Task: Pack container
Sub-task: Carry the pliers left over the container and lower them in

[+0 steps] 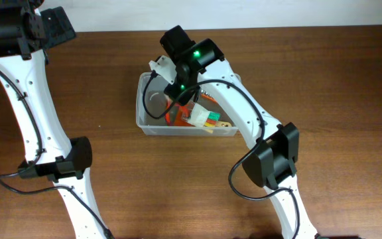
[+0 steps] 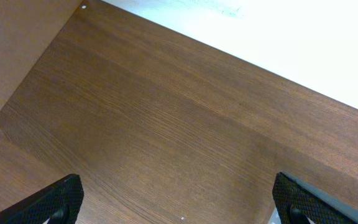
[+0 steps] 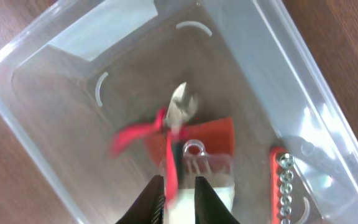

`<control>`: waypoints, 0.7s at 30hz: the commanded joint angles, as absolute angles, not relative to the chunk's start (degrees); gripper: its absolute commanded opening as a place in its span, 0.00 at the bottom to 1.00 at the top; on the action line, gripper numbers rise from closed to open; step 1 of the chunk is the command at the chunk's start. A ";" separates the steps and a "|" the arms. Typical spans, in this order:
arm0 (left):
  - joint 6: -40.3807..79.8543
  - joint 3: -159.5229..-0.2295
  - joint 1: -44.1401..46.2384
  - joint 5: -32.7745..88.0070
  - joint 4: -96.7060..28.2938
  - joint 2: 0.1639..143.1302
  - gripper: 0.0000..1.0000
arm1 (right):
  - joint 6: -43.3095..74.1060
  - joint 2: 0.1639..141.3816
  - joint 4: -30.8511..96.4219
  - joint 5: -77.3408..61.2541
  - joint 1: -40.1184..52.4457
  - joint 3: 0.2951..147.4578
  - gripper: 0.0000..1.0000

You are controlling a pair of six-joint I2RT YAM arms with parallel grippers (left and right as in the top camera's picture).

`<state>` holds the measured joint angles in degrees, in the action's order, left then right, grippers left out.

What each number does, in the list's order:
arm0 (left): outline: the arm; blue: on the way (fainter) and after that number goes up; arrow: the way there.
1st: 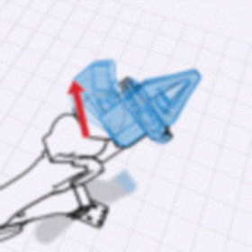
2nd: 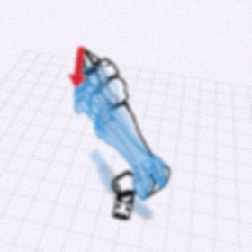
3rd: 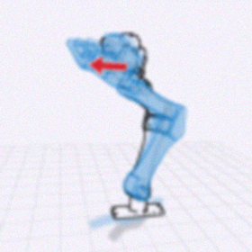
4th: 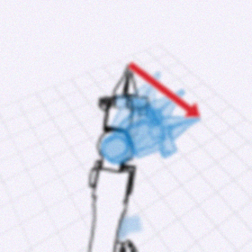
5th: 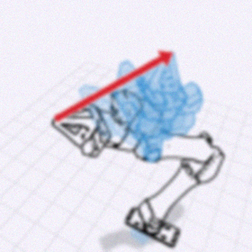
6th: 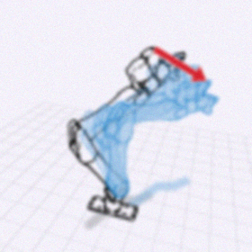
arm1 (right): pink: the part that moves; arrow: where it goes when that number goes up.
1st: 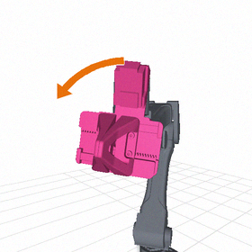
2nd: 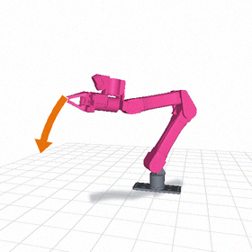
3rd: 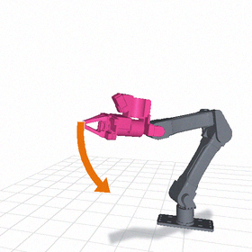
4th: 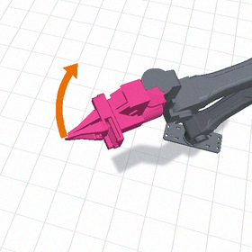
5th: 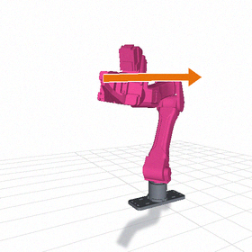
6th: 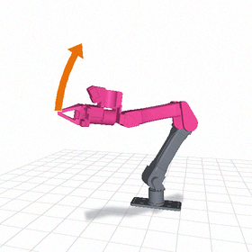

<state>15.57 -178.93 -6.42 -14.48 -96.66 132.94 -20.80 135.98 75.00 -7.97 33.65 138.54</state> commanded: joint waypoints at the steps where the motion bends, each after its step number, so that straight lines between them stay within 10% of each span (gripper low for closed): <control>1: 14.90 -178.98 -6.76 -15.44 -96.66 131.33 0.99 | -20.49 137.36 74.70 -9.08 34.06 139.65 0.17; 17: 14.90 -178.98 -6.76 -15.44 -96.66 131.33 0.99 | -18.98 136.07 76.55 -8.80 34.00 139.85 0.17; 21: 14.90 -178.98 -6.76 -15.44 -96.66 131.33 0.99 | -18.94 131.22 78.89 -2.94 33.36 139.85 0.40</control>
